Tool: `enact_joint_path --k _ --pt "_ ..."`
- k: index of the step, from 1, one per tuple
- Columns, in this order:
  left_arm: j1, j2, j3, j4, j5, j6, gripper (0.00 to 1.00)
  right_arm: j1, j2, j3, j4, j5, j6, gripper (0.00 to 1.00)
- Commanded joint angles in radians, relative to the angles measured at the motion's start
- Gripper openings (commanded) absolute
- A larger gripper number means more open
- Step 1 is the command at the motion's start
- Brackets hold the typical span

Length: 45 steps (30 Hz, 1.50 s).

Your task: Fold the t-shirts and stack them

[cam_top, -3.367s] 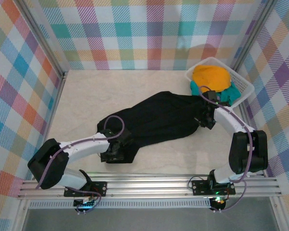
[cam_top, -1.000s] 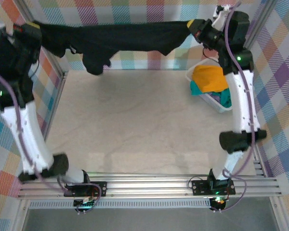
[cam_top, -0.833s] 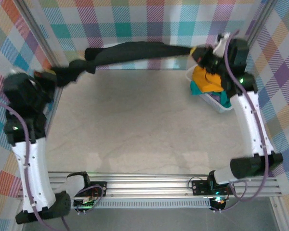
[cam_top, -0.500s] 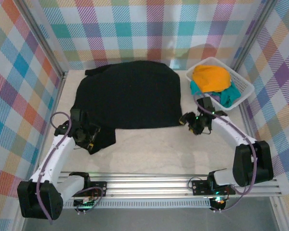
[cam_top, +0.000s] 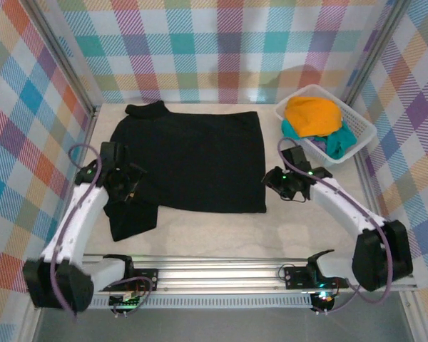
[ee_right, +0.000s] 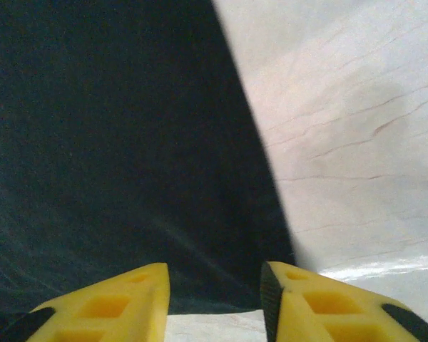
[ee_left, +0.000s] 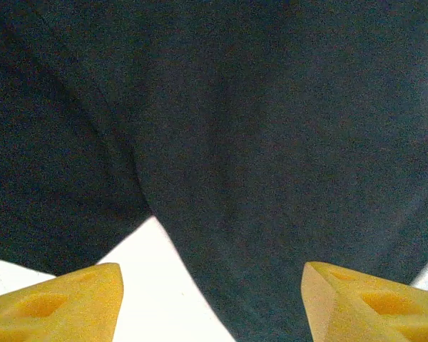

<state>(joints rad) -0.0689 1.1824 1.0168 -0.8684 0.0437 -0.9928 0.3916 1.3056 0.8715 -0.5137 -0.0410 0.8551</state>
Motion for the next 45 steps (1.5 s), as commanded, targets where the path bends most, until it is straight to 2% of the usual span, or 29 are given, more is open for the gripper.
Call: enact_joint_path --k 1,5,8,12,17,25,31,35,38,41,45 --pt "0.022 0.114 0.044 0.036 0.014 0.051 0.65 0.079 0.094 0.049 0.059 -0.006 0.035 0.35" --pt "0.028 0.203 0.043 0.075 0.015 0.086 0.65 0.141 0.23 0.09 0.118 -0.035 0.047 0.34" --pt "0.03 0.27 0.023 0.108 0.06 0.093 0.64 0.139 0.337 0.125 0.132 -0.067 0.056 0.34" --pt "0.017 0.347 0.001 0.149 0.105 0.114 0.64 0.12 0.451 0.216 0.058 -0.073 0.055 0.33" --pt "-0.063 0.429 0.001 0.193 0.167 0.138 0.65 0.007 0.501 0.225 0.007 -0.069 0.083 0.31" --pt "-0.199 0.512 0.009 0.264 0.261 0.106 0.65 -0.194 0.535 0.282 -0.03 -0.099 -0.012 0.31" --pt "-0.207 0.277 0.0 0.174 0.194 0.166 0.72 -0.194 0.405 0.33 -0.064 -0.04 -0.13 0.36" --pt "-0.194 0.143 -0.024 -0.029 0.01 0.164 0.73 -0.163 0.308 0.285 -0.061 -0.048 -0.143 0.39" --pt "-0.136 0.042 -0.104 -0.045 -0.069 0.107 0.73 -0.079 0.304 0.269 -0.062 -0.076 -0.116 0.39" --pt "-0.043 0.005 -0.153 -0.044 -0.066 0.061 0.73 0.007 0.34 0.247 -0.009 -0.125 -0.056 0.39" --pt "0.051 -0.001 -0.175 -0.049 -0.01 0.062 0.72 0.063 0.453 0.288 0.012 -0.171 -0.016 0.38"
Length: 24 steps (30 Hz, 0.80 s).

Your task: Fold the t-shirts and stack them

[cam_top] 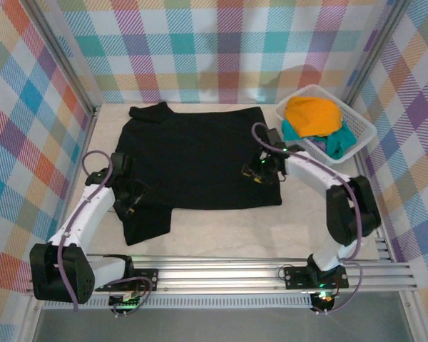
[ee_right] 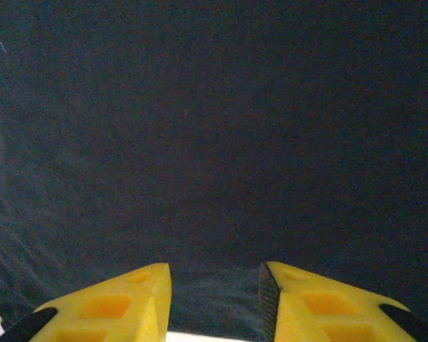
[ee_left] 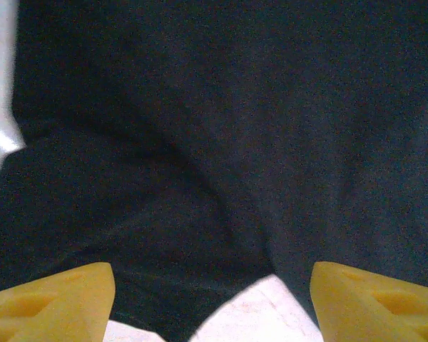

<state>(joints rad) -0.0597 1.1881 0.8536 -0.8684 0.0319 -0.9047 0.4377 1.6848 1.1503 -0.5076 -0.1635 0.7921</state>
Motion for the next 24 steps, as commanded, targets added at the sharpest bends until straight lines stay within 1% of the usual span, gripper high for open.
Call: enact_joint_path --k 1,3,5,6,8,11,14,16,20,24 --pt "0.05 -0.011 -0.01 -0.069 -0.004 -0.023 0.72 0.019 0.099 0.022 0.01 -0.053 0.05 0.39" --pt "0.053 -0.031 -0.005 -0.123 -0.044 -0.022 0.71 0.015 0.149 0.045 0.002 -0.056 0.058 0.38" --pt "0.057 -0.065 -0.022 -0.172 -0.093 -0.032 0.67 0.004 0.197 0.079 -0.014 -0.065 0.06 0.38" --pt "0.062 -0.079 -0.038 -0.185 -0.101 -0.043 0.65 -0.002 0.214 0.09 -0.022 -0.066 0.061 0.38" --pt "0.076 -0.101 -0.093 -0.189 -0.076 -0.071 0.6 -0.021 0.235 0.102 -0.021 -0.066 0.067 0.37" --pt "0.079 -0.112 -0.184 -0.172 -0.029 -0.154 0.58 -0.056 0.247 0.109 -0.01 -0.071 0.073 0.37" --pt "0.078 -0.15 -0.287 -0.099 0.046 -0.26 0.59 -0.099 0.289 0.144 -0.019 -0.114 0.059 0.38" --pt "0.075 -0.172 -0.316 -0.077 0.065 -0.302 0.62 -0.128 0.322 0.162 -0.021 -0.136 0.055 0.37" --pt "0.059 -0.188 -0.272 -0.105 0.046 -0.285 0.64 -0.174 0.373 0.205 -0.067 -0.105 0.023 0.37" --pt "0.055 -0.191 -0.251 -0.117 0.069 -0.233 0.69 -0.211 0.397 0.229 -0.091 -0.063 -0.006 0.37"
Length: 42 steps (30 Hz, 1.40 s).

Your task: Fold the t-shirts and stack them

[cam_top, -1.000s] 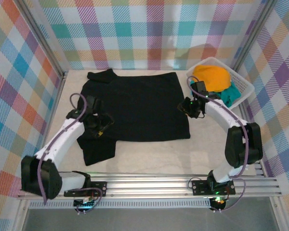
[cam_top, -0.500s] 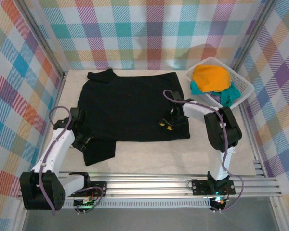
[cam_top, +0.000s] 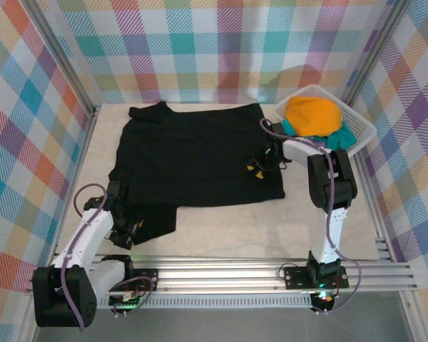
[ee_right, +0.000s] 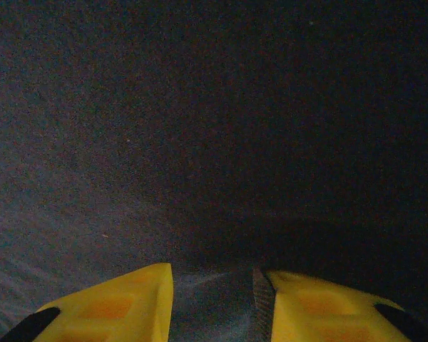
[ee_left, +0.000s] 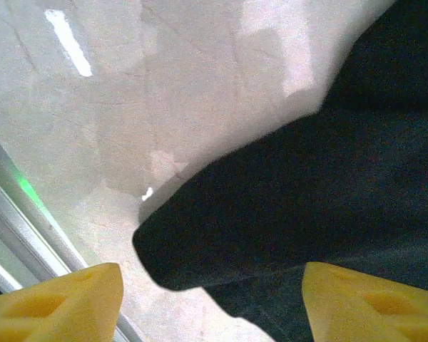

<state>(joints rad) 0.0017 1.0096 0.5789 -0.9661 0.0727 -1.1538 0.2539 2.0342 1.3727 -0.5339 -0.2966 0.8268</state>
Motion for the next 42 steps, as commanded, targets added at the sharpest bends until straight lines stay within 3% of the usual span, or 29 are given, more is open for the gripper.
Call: enact_joint_path --k 1,9,17,21,24,27,29,30,32,36,42 --pt "-0.006 -0.011 0.028 -0.026 0.035 0.03 0.7 -0.036 0.051 0.017 -0.071 0.089 -0.055 0.37" --pt "-0.031 0.028 0.009 -0.025 0.014 0.084 0.65 -0.039 -0.034 0.041 -0.027 0.048 -0.14 0.42" --pt "-0.258 0.085 -0.065 0.077 0.048 -0.032 0.62 -0.005 -0.268 -0.082 -0.013 0.037 -0.129 0.44" --pt "-0.301 0.098 -0.112 0.138 0.054 -0.086 0.5 0.016 -0.364 -0.139 -0.026 0.057 -0.111 0.44" --pt "-0.313 0.127 -0.114 0.248 0.08 -0.093 0.29 0.036 -0.433 -0.189 -0.021 0.07 -0.093 0.44" --pt "-0.325 0.159 -0.085 0.295 0.058 -0.072 0.23 0.046 -0.498 -0.26 -0.014 0.096 -0.07 0.43" --pt "-0.325 0.174 -0.062 0.287 0.028 -0.041 0.02 0.047 -0.571 -0.333 -0.017 0.16 -0.055 0.43" --pt "-0.325 0.17 -0.055 0.273 0.018 -0.034 0.0 0.045 -0.602 -0.363 -0.034 0.204 -0.04 0.44" --pt "-0.327 0.111 -0.047 0.227 -0.006 -0.03 0.0 0.015 -0.671 -0.439 -0.065 0.267 0.006 0.44" --pt "-0.328 -0.07 -0.022 0.067 -0.092 -0.045 0.0 -0.097 -0.725 -0.558 -0.088 0.275 0.085 0.44" --pt "-0.328 -0.16 0.012 -0.072 -0.119 -0.044 0.0 -0.178 -0.635 -0.583 -0.03 0.261 0.097 0.42"
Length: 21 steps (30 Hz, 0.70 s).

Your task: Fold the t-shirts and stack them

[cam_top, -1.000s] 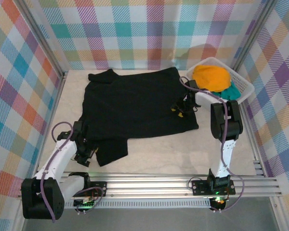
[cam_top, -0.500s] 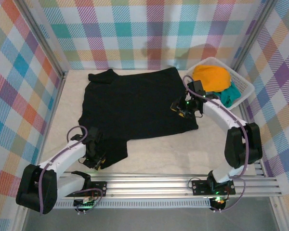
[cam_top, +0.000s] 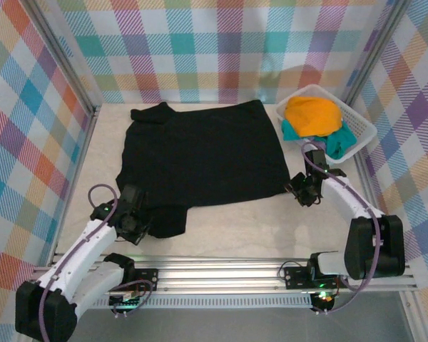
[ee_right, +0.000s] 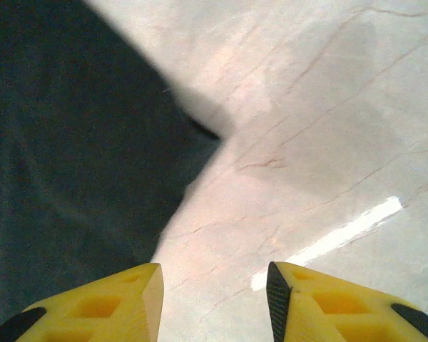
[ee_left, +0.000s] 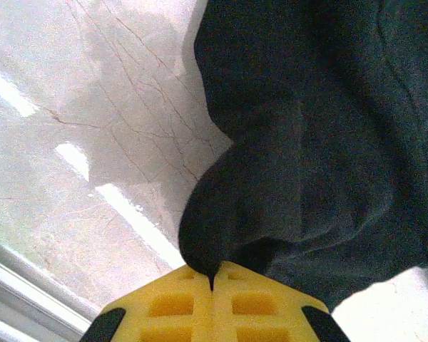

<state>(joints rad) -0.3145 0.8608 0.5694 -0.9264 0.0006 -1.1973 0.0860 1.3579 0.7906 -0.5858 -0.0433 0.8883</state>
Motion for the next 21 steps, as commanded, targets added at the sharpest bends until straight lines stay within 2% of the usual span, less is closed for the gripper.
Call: enact_joint_path --k 1,6,15,17,21 --pt "-0.012 -0.017 0.021 -0.116 -0.051 0.001 0.0 -0.01 0.067 0.004 0.029 0.01 0.037 0.42" --pt "-0.012 -0.028 0.004 -0.107 -0.042 -0.004 0.0 -0.009 0.099 0.013 0.139 -0.017 0.004 0.42" --pt "-0.012 -0.027 0.017 -0.103 -0.045 0.008 0.0 -0.012 0.198 0.067 0.149 -0.051 -0.026 0.39" --pt "-0.012 -0.021 0.024 -0.103 -0.045 0.011 0.0 -0.013 0.223 0.052 0.146 -0.054 -0.002 0.35" --pt "-0.012 -0.011 0.041 -0.11 -0.048 0.018 0.0 -0.013 0.223 0.012 0.188 -0.04 0.014 0.35"
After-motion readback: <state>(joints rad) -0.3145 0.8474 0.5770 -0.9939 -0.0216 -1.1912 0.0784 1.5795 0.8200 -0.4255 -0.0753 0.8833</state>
